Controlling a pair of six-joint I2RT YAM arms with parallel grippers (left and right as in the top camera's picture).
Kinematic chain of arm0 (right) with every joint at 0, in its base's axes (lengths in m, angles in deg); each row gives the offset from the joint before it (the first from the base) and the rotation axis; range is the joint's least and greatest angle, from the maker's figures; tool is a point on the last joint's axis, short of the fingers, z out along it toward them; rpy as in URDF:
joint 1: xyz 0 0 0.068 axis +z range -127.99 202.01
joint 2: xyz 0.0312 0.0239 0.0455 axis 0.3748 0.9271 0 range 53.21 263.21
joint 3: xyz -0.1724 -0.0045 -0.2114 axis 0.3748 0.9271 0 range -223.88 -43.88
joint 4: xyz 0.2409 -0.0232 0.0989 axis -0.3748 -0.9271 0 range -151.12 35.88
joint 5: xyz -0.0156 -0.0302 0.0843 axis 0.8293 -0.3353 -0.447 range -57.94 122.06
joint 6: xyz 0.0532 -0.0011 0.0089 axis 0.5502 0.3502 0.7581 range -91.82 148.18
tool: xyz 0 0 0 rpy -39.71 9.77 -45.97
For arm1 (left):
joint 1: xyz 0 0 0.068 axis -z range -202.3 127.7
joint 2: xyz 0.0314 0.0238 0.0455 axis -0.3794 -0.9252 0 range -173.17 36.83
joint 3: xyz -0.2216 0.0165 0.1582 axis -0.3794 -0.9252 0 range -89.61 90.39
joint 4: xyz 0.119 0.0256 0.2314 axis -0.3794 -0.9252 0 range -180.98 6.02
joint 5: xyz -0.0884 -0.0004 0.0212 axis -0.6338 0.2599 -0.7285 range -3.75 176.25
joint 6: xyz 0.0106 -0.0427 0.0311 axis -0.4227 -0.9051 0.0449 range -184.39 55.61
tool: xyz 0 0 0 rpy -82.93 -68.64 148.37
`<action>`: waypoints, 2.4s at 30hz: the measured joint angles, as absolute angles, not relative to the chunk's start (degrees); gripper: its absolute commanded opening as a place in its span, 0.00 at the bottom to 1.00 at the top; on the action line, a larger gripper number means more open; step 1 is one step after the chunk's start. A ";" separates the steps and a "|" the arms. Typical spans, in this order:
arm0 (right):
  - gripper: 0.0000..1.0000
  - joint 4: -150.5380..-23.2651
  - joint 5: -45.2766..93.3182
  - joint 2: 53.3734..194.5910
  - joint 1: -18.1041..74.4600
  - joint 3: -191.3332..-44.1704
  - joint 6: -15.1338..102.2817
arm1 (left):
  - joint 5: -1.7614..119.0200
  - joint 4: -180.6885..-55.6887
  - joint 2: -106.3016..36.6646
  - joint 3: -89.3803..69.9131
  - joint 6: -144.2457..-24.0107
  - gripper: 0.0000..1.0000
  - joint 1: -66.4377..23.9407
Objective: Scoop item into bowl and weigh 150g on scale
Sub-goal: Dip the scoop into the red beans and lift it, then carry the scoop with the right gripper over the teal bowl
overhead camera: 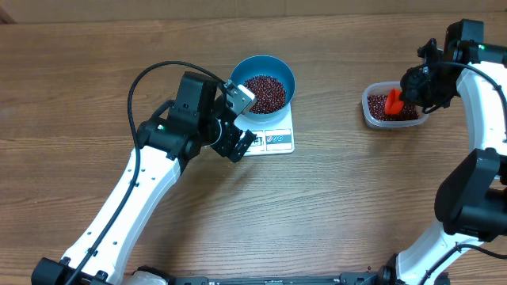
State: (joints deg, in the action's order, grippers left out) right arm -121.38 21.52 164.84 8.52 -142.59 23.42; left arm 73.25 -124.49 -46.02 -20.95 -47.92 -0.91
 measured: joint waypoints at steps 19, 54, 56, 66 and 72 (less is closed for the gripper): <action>0.04 -121.18 19.31 164.84 8.61 -141.04 23.49 | 73.25 -124.49 -46.02 -20.95 -47.92 1.00 -0.93; 0.04 -136.62 -0.99 162.55 1.44 -152.17 17.98 | 73.23 -124.49 -46.02 -20.95 -47.92 1.00 -0.93; 0.04 -138.21 -1.26 162.46 1.63 -154.07 17.87 | 73.25 -124.47 -46.02 -20.95 -47.92 0.99 -0.93; 0.04 -137.88 -7.05 161.87 9.13 -157.56 14.90 | 73.25 -124.47 -46.02 -20.95 -47.92 1.00 -0.93; 0.04 -132.72 -8.16 161.87 17.72 -157.56 13.76 | 73.25 -124.47 -46.02 -20.95 -47.90 1.00 -0.93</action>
